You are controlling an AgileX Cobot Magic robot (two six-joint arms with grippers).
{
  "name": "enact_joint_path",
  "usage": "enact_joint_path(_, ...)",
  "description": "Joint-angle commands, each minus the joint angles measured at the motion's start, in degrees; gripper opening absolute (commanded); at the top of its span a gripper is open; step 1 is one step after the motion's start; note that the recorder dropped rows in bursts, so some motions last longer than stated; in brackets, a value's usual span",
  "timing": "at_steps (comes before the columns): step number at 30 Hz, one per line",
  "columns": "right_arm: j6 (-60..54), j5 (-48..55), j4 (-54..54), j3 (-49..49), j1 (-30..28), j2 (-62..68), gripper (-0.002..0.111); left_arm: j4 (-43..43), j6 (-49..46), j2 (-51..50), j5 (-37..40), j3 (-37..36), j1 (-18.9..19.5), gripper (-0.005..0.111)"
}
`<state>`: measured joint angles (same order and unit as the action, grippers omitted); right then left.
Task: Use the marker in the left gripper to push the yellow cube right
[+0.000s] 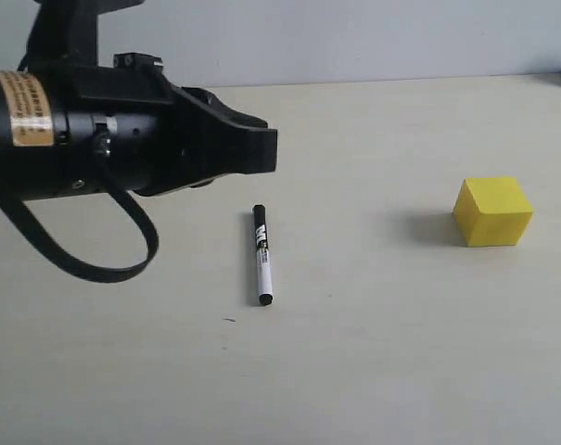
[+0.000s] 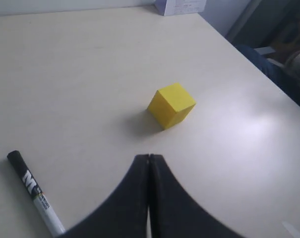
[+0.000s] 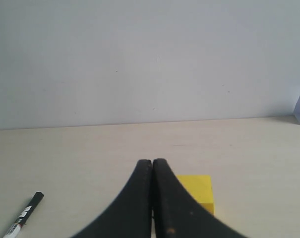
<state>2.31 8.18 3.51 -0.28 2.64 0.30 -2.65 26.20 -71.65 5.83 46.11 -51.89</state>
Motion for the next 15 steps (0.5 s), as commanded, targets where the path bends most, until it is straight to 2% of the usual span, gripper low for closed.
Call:
enact_joint_path(1,-0.1,-0.5,0.0,0.3,0.0,-0.3,0.000,-0.2,-0.3,2.1,-1.0,-0.4,-0.2,0.000)
enact_joint_path(13,-0.1,-0.5,0.0,0.3,0.0,-0.3,0.000,-0.2,-0.3,2.3,-1.0,-0.4,-0.2,0.000)
enact_joint_path(15,-0.1,-0.5,0.0,0.3,0.0,-0.3,0.000,0.8,2.1,2.2,-0.7,-0.4,-0.2,0.000)
